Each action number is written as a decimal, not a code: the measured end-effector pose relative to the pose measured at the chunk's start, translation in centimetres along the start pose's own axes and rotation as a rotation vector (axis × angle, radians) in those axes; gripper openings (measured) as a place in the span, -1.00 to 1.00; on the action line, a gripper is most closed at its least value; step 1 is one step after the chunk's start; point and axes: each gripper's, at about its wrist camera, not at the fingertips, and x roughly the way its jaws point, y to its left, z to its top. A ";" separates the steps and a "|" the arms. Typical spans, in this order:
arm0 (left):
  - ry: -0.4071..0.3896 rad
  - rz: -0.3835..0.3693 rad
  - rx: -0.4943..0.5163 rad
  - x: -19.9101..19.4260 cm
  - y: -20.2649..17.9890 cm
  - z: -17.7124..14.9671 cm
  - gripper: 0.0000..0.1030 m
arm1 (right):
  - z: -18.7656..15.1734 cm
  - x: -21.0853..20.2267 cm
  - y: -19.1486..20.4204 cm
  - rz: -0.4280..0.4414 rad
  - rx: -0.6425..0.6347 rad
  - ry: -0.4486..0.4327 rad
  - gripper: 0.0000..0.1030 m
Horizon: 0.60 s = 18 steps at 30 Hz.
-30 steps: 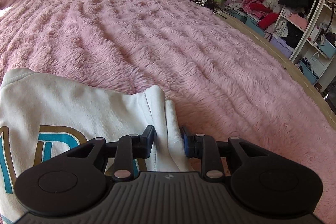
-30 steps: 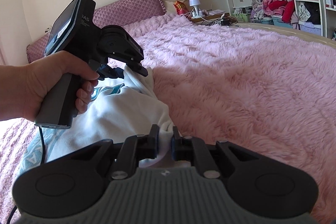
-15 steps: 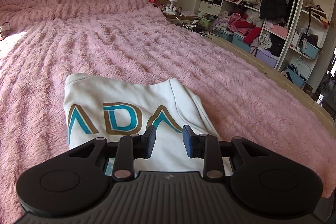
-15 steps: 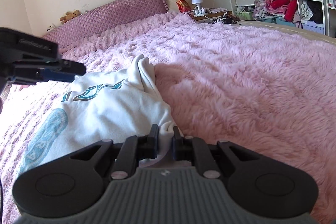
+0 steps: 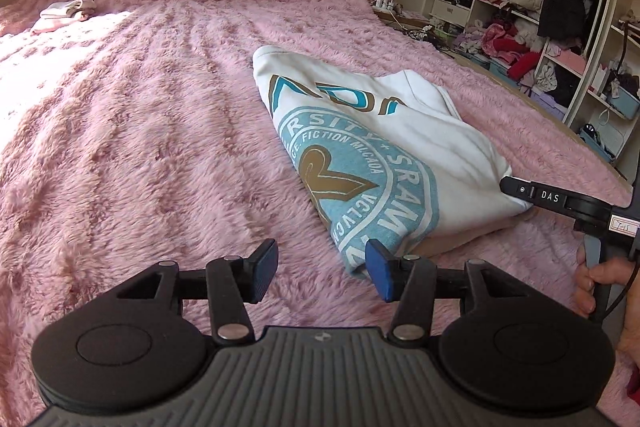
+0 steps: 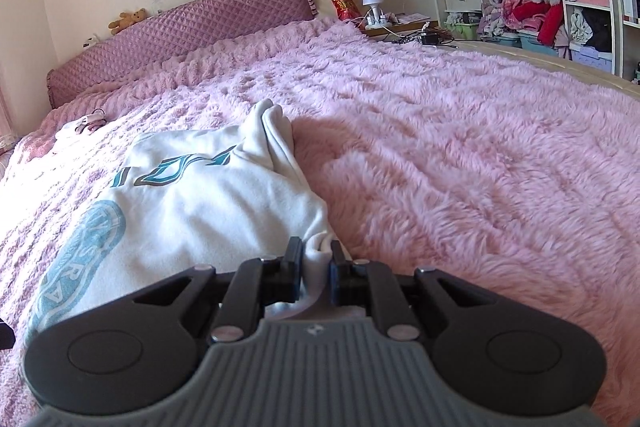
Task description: Fold small clothes
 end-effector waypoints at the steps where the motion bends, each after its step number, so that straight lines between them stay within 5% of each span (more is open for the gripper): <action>1: 0.000 -0.002 0.014 0.1 -0.3 0.0 0.13 | 0.0 -0.1 0.1 -0.005 -0.008 -0.002 -0.87; 8: 0.019 0.000 0.142 1.7 -3.9 -1.3 0.14 | 0.2 -0.2 -0.2 0.003 0.027 -0.003 -0.87; 15: -0.013 0.194 0.178 2.5 -6.6 -1.7 0.27 | 3.3 -2.2 -0.2 0.076 0.130 -0.060 -0.92; 18: -0.041 0.220 0.192 2.6 -7.6 -1.8 0.28 | 5.3 -3.2 0.2 0.121 0.158 -0.075 -0.92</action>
